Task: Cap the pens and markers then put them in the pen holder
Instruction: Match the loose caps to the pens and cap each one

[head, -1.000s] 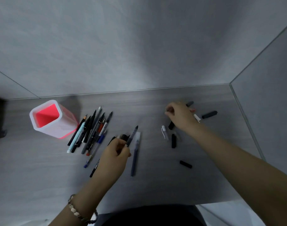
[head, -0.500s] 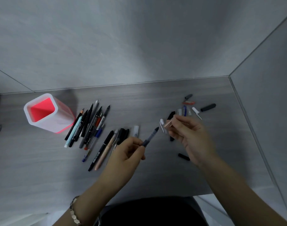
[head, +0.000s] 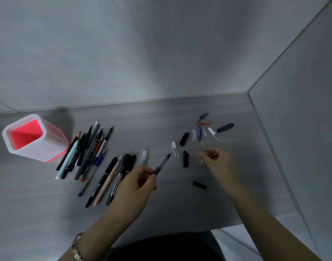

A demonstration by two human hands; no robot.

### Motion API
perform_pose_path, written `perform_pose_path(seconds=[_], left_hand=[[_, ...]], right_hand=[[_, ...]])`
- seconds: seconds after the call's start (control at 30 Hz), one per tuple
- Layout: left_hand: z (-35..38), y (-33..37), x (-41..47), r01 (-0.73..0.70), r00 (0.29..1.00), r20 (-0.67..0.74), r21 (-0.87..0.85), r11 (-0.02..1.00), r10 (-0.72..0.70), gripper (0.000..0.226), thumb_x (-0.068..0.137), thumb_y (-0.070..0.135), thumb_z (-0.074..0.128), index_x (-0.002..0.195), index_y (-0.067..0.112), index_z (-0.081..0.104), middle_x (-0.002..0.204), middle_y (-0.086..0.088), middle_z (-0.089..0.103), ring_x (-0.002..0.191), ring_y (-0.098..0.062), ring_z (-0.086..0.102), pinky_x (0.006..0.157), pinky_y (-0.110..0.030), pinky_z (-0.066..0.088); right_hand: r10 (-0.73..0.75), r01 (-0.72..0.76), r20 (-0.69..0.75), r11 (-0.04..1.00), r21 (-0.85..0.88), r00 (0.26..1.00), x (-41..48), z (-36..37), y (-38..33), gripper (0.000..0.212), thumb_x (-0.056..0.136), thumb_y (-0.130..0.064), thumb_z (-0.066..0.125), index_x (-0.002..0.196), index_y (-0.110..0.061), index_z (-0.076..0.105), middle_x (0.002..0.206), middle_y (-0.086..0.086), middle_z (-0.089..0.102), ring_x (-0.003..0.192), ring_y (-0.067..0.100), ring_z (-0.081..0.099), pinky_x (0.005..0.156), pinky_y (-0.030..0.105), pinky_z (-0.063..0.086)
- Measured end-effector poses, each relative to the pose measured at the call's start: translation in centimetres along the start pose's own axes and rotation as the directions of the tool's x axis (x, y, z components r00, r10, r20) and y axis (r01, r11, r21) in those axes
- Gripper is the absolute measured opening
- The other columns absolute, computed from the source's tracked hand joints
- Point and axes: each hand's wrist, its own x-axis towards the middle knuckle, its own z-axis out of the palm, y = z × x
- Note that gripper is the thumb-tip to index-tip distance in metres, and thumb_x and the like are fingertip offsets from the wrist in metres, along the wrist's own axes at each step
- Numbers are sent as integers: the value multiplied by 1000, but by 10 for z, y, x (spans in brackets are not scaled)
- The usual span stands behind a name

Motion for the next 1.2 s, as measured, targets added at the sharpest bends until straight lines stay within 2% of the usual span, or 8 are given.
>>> perform_pose_path(seconds=[0.07, 0.23, 0.43, 0.57, 0.67, 0.83, 1.03, 1.2], left_hand=[[4, 3, 5, 3, 1000, 7, 14, 1000, -3, 10, 90, 17, 50, 82, 21, 56, 67, 2, 58, 54, -14, 47, 56, -33, 45], [12, 16, 21, -18, 1000, -13, 46, 999, 19, 12, 90, 17, 50, 81, 21, 56, 69, 2, 61, 54, -13, 46, 53, -28, 42], [15, 25, 31, -29, 998, -53, 70, 997, 33, 9, 91, 18, 49, 86, 19, 57, 71, 1, 61, 58, -14, 49, 54, -24, 43], [14, 25, 34, -17, 997, -77, 79, 997, 23, 9, 91, 18, 49, 85, 19, 56, 71, 0, 61, 57, -11, 49, 52, -19, 42], [13, 23, 35, -9, 996, -92, 90, 996, 17, 11, 91, 18, 49, 84, 20, 56, 70, 0, 61, 58, -11, 49, 48, -13, 41], [8, 17, 34, 14, 994, -106, 63, 998, -8, 11, 91, 17, 49, 82, 19, 55, 70, 1, 60, 57, -12, 50, 51, -18, 43], [5, 11, 31, 35, 994, -101, 27, 999, -32, 10, 91, 16, 48, 84, 17, 55, 69, 1, 59, 56, -12, 48, 44, -11, 41], [1, 9, 25, 47, 994, -97, 3, 999, -47, 10, 91, 16, 48, 86, 14, 57, 68, 2, 59, 57, -14, 47, 52, -22, 42]], right_hand=[[-20, 20, 4, 995, -99, 1000, 11, -6, 8, 21, 84, -12, 61, 101, 0, 65, 87, 17, 69, 69, 13, 54, 58, 14, 37], [-82, 87, 33, 967, -240, 996, 34, -13, 7, 22, 84, -14, 62, 102, -2, 66, 92, 15, 69, 63, 6, 52, 58, 13, 38], [-186, 159, -55, 934, -320, 981, 74, -21, -14, 21, 84, -12, 60, 100, 0, 67, 101, 20, 69, 90, 30, 64, 76, 28, 45], [-143, 142, 21, 934, -328, 989, 88, -12, -28, 22, 86, -16, 59, 101, -1, 65, 101, 18, 69, 93, 29, 63, 79, 31, 48], [-109, 145, 102, 866, -479, 989, 89, -1, -31, 23, 89, -17, 52, 105, -2, 61, 108, 20, 66, 101, 33, 60, 82, 39, 49], [-160, 197, 117, 843, -501, 980, 86, 4, -26, 27, 86, -10, 52, 112, -5, 58, 113, 19, 63, 103, 35, 58, 81, 37, 48], [-288, 336, 173, 827, -451, 942, 81, 16, -18, 17, 83, -17, 56, 91, -5, 65, 102, 19, 62, 100, 33, 55, 81, 36, 47], [-243, 240, 60, 834, -498, 968, 81, 30, -19, 31, 85, -35, 56, 75, -8, 65, 95, 16, 63, 93, 33, 56, 71, 34, 44]])
